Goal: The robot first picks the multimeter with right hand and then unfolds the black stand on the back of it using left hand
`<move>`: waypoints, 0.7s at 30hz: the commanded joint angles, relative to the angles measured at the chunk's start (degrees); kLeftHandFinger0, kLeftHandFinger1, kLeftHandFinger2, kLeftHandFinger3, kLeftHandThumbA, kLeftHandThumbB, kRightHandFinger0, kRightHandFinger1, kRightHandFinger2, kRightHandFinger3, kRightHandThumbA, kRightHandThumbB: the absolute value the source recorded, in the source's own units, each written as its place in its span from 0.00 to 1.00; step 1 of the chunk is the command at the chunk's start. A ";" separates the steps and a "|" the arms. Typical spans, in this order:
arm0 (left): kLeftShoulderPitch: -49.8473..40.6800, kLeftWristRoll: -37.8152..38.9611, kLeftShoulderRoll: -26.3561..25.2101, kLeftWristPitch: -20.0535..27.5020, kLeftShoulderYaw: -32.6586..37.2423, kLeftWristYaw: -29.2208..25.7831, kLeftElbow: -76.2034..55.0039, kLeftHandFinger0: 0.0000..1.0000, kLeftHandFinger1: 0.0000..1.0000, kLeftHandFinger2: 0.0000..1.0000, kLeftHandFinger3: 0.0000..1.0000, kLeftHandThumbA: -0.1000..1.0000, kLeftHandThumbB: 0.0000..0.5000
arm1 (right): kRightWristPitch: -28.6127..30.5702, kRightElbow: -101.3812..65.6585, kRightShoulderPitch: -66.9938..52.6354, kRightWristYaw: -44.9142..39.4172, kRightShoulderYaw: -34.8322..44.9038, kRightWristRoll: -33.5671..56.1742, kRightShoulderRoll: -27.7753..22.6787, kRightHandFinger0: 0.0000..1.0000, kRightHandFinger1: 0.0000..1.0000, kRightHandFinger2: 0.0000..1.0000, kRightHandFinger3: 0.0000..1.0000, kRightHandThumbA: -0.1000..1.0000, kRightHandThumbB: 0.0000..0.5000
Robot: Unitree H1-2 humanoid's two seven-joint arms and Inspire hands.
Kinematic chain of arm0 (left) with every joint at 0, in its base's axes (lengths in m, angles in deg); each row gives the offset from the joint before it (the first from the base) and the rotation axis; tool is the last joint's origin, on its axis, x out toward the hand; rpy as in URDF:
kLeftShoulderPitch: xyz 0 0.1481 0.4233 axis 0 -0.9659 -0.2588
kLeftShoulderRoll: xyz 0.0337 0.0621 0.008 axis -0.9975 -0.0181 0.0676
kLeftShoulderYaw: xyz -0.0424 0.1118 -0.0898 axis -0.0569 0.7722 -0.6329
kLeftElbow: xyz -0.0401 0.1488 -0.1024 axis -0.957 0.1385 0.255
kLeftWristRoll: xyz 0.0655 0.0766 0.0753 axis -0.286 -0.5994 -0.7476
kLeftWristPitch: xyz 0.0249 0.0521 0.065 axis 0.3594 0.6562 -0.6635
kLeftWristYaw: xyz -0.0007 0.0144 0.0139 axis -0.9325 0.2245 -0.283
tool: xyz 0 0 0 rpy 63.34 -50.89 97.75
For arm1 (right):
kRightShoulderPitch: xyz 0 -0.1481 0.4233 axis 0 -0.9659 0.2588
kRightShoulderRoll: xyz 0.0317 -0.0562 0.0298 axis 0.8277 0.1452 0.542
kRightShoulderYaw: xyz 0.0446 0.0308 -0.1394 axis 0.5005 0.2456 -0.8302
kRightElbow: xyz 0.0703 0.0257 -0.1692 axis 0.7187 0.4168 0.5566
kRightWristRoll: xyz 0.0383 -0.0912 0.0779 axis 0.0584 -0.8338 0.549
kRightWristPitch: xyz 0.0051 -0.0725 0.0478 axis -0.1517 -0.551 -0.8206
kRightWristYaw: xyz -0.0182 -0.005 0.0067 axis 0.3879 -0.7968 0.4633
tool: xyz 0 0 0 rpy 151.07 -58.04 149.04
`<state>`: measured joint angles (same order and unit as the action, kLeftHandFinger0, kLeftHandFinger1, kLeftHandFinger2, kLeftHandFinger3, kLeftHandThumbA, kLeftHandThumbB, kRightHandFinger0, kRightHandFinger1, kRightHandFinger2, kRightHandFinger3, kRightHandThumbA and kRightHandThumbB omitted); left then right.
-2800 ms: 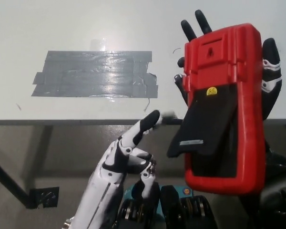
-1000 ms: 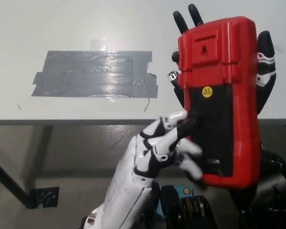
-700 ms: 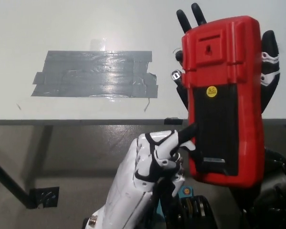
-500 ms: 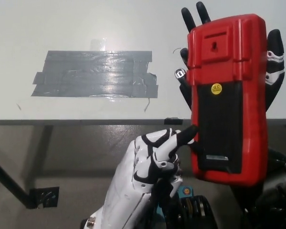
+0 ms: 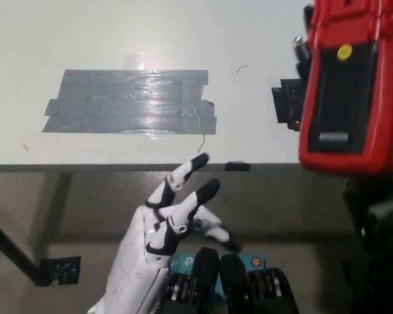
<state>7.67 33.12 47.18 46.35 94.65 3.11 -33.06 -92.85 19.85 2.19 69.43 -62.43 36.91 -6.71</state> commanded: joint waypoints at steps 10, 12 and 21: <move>-7.15 -4.06 -6.37 0.68 -2.70 -8.54 3.36 1.00 1.00 1.00 1.00 1.00 0.65 | 10.50 21.88 12.89 -4.36 -3.58 -28.97 -10.80 0.00 0.34 0.70 0.83 0.00 0.19; -7.76 -2.99 -7.16 0.68 -3.01 -9.37 4.23 1.00 1.00 1.00 1.00 1.00 0.65 | 11.71 25.93 14.65 -3.91 -4.72 -32.44 -12.23 0.00 0.35 0.76 0.91 0.00 0.23; -9.32 -2.44 -11.18 0.68 -7.67 -14.03 9.07 1.00 1.00 1.00 1.00 1.00 0.50 | 20.16 46.23 23.24 -0.78 -12.16 -49.51 -18.89 0.00 0.41 0.82 0.81 0.00 0.24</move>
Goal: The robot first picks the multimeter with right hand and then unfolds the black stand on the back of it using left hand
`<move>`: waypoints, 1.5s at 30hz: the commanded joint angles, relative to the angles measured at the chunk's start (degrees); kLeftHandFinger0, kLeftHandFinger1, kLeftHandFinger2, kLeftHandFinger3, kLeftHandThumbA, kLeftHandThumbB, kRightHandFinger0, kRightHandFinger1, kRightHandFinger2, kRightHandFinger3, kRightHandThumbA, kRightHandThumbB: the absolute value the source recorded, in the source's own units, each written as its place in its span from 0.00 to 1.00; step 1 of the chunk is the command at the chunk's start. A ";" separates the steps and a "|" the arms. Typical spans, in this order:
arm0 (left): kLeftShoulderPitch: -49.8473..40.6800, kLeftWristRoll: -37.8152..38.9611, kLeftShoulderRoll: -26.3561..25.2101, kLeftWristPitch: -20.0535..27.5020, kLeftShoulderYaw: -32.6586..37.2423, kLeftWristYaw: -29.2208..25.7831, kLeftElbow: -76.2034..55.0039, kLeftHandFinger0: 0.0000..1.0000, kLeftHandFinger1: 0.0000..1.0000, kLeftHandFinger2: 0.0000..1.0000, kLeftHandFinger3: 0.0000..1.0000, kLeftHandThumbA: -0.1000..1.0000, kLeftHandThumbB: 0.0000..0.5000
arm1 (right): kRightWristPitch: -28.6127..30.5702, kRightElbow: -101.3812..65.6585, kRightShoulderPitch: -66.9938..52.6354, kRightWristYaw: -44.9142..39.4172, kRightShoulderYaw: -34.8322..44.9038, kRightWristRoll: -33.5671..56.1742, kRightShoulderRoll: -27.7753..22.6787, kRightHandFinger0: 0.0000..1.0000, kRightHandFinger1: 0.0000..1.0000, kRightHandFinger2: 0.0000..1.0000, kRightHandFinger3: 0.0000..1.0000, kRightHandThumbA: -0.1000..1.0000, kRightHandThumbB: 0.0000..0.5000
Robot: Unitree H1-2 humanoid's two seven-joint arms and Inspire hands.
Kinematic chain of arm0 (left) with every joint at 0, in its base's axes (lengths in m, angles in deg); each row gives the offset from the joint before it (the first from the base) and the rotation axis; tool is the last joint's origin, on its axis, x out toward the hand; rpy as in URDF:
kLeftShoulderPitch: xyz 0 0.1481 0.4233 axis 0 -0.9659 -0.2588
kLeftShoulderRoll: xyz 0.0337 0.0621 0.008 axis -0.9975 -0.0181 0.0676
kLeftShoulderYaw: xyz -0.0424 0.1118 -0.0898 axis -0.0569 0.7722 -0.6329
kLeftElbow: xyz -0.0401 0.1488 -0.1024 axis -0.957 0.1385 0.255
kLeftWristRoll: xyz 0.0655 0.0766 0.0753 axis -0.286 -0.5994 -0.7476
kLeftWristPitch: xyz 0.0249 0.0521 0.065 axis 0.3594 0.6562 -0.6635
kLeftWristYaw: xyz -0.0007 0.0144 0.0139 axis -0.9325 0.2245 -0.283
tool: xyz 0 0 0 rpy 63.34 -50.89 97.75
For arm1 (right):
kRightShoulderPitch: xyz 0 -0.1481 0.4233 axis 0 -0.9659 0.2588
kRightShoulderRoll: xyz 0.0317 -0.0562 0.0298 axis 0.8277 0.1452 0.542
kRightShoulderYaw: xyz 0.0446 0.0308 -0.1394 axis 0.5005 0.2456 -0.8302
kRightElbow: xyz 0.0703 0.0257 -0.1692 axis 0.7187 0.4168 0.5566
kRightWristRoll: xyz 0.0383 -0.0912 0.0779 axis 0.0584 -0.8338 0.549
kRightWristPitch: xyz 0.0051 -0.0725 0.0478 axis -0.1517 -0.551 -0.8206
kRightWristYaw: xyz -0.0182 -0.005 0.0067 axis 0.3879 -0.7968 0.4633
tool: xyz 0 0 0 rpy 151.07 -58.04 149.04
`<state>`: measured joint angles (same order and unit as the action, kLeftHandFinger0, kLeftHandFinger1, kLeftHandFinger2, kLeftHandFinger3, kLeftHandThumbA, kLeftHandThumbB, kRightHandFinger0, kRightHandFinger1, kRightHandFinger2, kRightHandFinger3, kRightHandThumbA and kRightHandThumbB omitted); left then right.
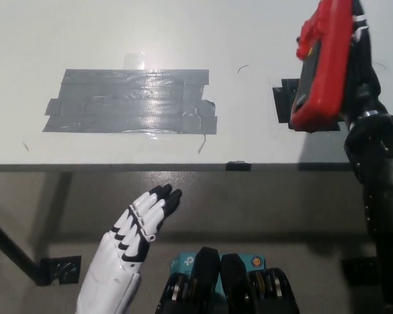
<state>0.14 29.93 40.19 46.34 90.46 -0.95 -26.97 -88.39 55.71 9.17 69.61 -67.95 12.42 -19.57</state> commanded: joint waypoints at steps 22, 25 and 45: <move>-6.00 3.09 -4.70 0.69 -2.59 -9.33 4.68 1.00 1.00 1.00 1.00 1.00 0.53 | 20.49 25.56 22.95 16.47 -23.01 -52.59 -10.15 0.00 0.34 0.73 0.78 0.00 0.32; -5.97 2.63 -4.86 0.69 -2.30 -9.84 4.60 1.00 1.00 1.00 1.00 1.00 0.53 | 22.06 26.39 22.91 15.33 -22.24 -51.34 -10.02 0.00 0.36 0.76 0.81 0.00 0.31; -5.71 2.72 -3.60 0.69 -1.60 -8.85 3.93 1.00 1.00 1.00 1.00 1.00 0.53 | 19.99 23.17 22.93 6.39 -15.72 -50.30 -8.27 0.59 0.81 0.97 1.00 0.00 0.45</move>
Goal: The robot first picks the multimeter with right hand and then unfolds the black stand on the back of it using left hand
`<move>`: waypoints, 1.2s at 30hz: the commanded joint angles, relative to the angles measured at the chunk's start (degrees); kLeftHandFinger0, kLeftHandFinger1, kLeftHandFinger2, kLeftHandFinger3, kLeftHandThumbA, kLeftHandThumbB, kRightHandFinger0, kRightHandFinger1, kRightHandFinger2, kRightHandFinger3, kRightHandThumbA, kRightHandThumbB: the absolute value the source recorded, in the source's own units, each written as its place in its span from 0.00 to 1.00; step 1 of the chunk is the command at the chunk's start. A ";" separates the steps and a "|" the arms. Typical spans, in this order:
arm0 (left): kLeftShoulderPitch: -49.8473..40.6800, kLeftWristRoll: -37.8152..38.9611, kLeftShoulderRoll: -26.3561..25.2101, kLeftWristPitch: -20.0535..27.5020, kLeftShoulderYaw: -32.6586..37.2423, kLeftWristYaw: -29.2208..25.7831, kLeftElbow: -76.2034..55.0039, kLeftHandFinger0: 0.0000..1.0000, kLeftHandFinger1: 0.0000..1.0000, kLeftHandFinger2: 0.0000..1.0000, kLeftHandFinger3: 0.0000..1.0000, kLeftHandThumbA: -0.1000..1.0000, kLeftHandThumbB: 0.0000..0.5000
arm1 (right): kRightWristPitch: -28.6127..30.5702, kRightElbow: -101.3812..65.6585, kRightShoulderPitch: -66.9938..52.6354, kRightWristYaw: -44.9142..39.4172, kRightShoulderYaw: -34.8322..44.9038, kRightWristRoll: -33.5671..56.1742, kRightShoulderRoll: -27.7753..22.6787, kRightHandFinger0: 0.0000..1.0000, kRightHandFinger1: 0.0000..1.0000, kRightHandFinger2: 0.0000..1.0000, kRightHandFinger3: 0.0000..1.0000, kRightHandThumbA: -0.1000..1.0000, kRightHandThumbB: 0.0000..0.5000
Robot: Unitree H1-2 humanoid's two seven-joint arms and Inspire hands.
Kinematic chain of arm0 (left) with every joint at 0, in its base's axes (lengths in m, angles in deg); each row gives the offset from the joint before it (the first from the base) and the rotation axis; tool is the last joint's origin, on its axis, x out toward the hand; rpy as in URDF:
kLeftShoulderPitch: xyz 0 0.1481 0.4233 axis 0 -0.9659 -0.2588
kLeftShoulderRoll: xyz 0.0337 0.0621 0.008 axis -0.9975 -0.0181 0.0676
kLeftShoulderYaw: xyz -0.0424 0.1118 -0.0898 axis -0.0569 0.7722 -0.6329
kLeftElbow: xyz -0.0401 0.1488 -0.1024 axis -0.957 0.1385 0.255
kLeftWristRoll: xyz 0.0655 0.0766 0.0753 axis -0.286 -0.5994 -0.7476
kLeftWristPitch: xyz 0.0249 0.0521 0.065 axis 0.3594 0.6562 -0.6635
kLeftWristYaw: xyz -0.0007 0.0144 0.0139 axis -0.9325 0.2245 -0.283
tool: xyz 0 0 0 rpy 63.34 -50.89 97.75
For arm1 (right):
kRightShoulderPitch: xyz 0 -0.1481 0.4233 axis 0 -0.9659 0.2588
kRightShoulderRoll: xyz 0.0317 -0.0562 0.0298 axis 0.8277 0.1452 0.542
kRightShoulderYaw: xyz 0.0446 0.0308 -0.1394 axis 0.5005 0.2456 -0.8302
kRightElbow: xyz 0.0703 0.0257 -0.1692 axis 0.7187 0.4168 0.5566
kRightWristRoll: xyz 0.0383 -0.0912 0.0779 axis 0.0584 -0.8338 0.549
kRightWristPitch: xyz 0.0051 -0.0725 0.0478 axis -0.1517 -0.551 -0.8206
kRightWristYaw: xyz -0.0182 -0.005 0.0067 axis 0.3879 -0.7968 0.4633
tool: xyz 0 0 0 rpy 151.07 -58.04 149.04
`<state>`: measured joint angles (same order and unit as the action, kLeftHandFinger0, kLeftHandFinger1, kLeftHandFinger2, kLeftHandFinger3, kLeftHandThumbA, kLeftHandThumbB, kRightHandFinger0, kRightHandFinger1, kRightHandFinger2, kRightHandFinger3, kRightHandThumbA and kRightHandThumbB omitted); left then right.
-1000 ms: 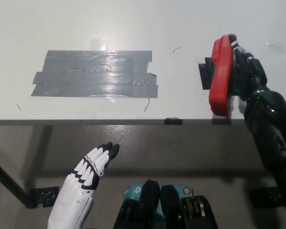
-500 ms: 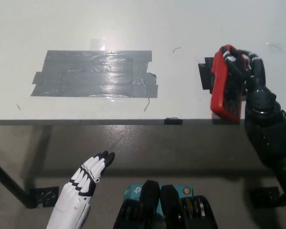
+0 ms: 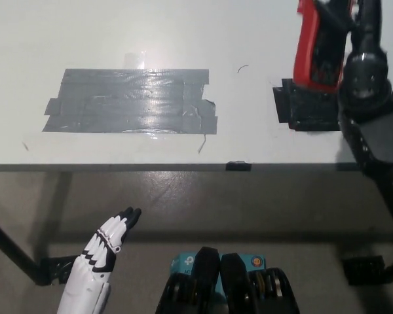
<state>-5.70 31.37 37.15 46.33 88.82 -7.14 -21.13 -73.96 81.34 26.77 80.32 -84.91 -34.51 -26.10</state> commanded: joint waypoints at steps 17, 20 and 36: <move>1.83 1.83 -1.01 0.70 -1.49 -1.89 -2.31 1.00 1.00 1.00 1.00 1.00 0.53 | -5.57 4.80 6.65 -19.89 -8.12 -12.36 -4.72 1.00 1.00 1.00 1.00 0.33 0.61; 2.08 1.75 -1.06 0.70 -1.37 -2.14 -2.18 1.00 1.00 1.00 1.00 1.00 0.52 | -4.85 6.16 6.78 -20.34 -7.71 -12.74 -4.63 1.00 1.00 1.00 1.00 0.38 0.62; 7.45 5.10 -0.86 0.49 -4.66 1.48 -0.10 1.00 1.00 1.00 1.00 1.00 0.54 | -13.50 -35.40 -2.14 -27.65 -0.55 -13.03 -10.14 1.00 1.00 1.00 1.00 0.59 0.53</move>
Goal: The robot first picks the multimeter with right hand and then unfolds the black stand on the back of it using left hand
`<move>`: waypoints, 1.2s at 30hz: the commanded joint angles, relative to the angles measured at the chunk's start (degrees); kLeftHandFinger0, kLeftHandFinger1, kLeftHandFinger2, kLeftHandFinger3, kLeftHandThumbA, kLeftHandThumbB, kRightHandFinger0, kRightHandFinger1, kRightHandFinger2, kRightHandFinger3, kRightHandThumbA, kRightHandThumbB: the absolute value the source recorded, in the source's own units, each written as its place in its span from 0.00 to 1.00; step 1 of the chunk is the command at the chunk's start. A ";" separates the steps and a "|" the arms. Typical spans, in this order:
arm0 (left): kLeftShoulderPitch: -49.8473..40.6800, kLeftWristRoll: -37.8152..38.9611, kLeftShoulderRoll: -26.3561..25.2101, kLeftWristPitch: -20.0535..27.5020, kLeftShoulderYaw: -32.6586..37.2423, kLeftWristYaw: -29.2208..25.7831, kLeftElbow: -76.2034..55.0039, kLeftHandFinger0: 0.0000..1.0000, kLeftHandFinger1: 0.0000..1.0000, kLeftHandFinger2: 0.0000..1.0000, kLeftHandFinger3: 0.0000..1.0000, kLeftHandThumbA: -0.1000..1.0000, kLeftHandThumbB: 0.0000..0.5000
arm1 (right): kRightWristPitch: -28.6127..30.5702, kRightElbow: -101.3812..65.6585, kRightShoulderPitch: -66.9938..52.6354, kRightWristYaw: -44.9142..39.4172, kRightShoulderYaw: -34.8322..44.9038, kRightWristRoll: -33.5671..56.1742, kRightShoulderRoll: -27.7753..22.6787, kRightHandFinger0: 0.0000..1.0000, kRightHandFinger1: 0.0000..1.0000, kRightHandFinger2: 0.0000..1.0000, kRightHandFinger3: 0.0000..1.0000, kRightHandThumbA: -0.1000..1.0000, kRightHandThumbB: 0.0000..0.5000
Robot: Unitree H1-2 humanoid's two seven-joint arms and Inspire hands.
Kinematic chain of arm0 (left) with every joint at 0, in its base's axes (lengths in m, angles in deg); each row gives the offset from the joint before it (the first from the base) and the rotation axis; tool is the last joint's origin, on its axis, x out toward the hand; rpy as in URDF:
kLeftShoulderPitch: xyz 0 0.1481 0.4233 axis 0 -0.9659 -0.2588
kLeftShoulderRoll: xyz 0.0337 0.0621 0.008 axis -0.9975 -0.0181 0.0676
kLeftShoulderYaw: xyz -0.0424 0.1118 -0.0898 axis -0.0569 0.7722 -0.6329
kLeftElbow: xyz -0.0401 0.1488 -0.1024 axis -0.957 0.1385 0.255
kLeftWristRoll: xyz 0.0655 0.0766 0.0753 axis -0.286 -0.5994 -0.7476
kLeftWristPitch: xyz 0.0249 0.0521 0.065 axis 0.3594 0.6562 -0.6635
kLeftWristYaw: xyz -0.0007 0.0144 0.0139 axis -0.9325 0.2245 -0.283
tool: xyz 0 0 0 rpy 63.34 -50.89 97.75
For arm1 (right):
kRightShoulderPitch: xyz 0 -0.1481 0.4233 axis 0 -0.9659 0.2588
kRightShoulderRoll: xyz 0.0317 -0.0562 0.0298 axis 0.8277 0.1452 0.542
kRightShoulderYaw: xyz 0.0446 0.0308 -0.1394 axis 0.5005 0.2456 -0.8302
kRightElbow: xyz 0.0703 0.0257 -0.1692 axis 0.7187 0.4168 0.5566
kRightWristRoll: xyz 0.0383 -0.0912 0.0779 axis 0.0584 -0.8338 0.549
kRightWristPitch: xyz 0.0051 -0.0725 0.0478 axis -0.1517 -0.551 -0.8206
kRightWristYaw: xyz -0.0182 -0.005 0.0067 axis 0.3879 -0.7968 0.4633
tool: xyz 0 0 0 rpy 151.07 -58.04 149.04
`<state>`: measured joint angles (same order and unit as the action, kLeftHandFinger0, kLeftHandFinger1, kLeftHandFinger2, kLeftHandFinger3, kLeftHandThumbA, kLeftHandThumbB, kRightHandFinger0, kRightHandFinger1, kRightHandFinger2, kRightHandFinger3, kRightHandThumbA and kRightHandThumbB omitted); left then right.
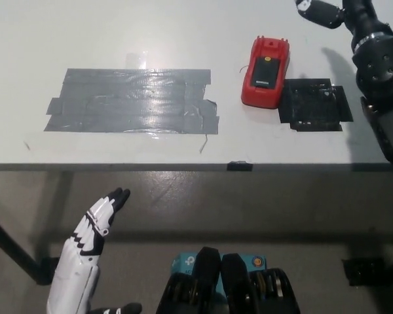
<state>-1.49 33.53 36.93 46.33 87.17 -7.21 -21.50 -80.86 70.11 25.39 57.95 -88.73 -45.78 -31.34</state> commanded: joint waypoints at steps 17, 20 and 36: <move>18.64 13.17 -2.14 -7.93 -7.39 5.40 10.73 1.00 1.00 1.00 1.00 1.00 0.23 | -2.96 -70.61 -25.53 -3.76 7.94 -0.40 -2.65 1.00 1.00 1.00 1.00 0.57 0.42; 19.95 13.82 -2.24 -9.51 -7.66 6.17 11.36 1.00 1.00 1.00 1.00 1.00 0.24 | -0.42 -68.49 -29.68 -1.76 8.00 -0.77 -0.53 1.00 1.00 1.00 1.00 0.56 0.41; 13.12 22.25 1.68 -15.63 -10.02 10.71 15.12 1.00 1.00 1.00 1.00 1.00 0.26 | 15.22 -32.86 -41.62 2.72 6.44 -5.45 8.87 0.98 1.00 1.00 1.00 0.55 0.35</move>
<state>14.55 49.73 38.10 34.29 78.05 0.33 -6.91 -74.12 33.42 -15.43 58.55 -83.33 -48.91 -22.98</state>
